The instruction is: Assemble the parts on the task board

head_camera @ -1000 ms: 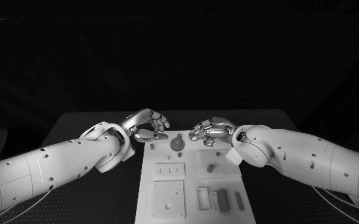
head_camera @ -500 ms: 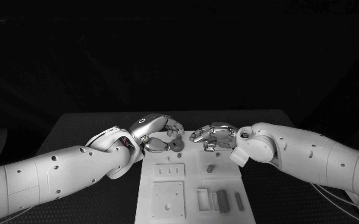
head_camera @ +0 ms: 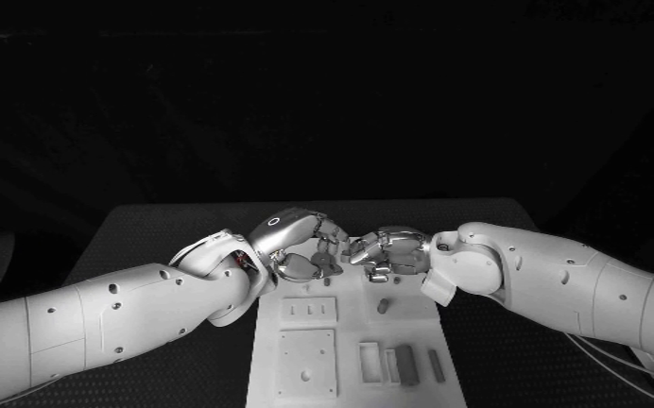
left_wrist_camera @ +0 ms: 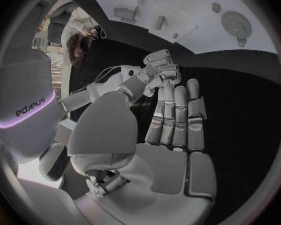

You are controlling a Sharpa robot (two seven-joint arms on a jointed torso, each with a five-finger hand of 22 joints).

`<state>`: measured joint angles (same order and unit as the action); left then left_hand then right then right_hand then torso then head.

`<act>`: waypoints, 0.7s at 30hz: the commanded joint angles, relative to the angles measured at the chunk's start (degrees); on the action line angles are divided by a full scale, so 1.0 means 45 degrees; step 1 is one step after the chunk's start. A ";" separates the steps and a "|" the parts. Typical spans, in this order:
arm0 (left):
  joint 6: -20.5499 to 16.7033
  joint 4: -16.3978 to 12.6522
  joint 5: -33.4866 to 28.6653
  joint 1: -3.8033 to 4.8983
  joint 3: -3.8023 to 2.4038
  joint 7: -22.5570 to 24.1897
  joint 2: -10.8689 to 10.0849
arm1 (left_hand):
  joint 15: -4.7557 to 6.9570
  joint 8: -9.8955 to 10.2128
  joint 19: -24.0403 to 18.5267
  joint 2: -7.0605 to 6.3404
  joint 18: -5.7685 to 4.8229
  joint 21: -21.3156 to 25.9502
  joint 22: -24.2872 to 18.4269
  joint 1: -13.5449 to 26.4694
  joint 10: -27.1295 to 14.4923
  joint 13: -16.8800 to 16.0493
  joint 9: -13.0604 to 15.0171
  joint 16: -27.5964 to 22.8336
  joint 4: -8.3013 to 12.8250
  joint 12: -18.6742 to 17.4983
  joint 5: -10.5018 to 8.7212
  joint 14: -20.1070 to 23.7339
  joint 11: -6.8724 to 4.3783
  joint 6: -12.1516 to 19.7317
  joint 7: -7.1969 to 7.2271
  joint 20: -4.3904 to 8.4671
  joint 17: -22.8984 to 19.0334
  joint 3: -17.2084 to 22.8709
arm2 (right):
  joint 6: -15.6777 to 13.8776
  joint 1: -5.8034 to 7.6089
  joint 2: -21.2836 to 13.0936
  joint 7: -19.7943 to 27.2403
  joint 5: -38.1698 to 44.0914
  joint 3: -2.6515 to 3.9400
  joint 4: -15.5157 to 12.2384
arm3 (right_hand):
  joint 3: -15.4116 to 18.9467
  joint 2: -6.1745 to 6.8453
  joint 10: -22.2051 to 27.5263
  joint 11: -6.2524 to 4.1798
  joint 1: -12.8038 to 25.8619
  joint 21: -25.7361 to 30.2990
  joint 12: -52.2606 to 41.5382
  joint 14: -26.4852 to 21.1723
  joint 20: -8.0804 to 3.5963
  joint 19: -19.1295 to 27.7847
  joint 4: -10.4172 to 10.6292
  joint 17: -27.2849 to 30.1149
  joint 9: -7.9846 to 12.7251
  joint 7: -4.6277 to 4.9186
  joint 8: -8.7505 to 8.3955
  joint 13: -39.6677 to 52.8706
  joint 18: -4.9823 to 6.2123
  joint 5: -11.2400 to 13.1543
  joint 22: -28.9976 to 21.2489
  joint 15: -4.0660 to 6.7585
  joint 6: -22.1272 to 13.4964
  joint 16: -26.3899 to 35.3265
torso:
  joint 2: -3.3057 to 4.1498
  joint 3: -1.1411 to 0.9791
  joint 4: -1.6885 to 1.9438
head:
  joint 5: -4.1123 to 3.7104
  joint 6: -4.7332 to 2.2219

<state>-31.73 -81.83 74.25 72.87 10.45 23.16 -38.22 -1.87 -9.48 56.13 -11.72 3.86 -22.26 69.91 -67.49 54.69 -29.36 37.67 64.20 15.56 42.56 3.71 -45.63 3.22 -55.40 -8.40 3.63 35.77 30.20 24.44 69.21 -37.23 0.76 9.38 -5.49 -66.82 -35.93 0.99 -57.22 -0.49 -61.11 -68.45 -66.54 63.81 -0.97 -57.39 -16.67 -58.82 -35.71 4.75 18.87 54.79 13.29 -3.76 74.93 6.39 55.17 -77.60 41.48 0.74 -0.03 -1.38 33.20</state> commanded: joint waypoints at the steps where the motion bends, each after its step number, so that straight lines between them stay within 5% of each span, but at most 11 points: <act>1: 0.0173 -0.0120 0.0139 0.0009 -0.0006 0.0017 0.0028 | 0.0071 -0.0050 0.0233 0.0121 0.0092 -0.0145 0.0074 0.0075 0.0211 -0.0048 -0.0092 0.0171 -0.0076 0.0165 -0.0072 -0.0205 -0.0042 -0.0123 -0.0019 0.0065 0.0009 -0.0065 | 0.0635 -0.0001 0.0042 -0.0034 -0.0143 0.0005 -0.0047 | -0.0092 -0.0073 0.0015 -0.0108 0.0047 0.0030 0.0091 -0.0055 -0.0043 0.0085 0.0021 0.0009 -0.0738 0.0092 0.0160 -0.0014 0.0380 -0.0039 0.0171 0.0096 0.0728 0.0059 | 0.0000 0.0001 -0.0010 | 0.0002 0.0022; 21: 0.0398 -0.0192 0.0054 0.0009 -0.0008 -0.0183 -0.0018 | 0.0848 -0.0499 0.1340 0.0793 0.0006 -0.0913 0.0878 0.0417 0.1112 -0.0761 -0.0519 0.1285 -0.0525 0.1395 -0.0083 -0.1093 -0.0641 -0.1251 0.0487 0.0799 0.0584 -0.0324 | 0.0788 -0.0001 0.0065 -0.0015 0.0258 0.0006 -0.0062 | -0.0109 -0.0070 0.0023 -0.0107 0.0042 0.0034 0.0108 -0.0070 -0.0042 0.0095 0.0014 0.0005 -0.0759 0.0094 0.0152 -0.0020 0.0380 -0.0038 0.0173 0.0095 0.0726 0.0060 | -0.0007 0.0005 -0.0004 | -0.0023 0.0092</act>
<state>-30.50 -82.53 74.54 72.89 10.43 22.39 -38.33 1.96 -11.36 61.87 -8.56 3.15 -26.17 73.80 -65.56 59.19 -32.73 35.39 69.68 13.43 48.73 3.49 -50.28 0.30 -60.69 -6.32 7.17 38.36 28.76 26.33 69.19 -37.03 0.39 9.65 -5.50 -67.08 -36.08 1.37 -57.12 -0.40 -60.80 -68.45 -66.31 63.45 -1.01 -57.02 -16.52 -58.83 -35.71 4.75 18.88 54.80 13.30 -3.72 74.92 6.40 55.16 -77.60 41.46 0.76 -0.03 -1.48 33.62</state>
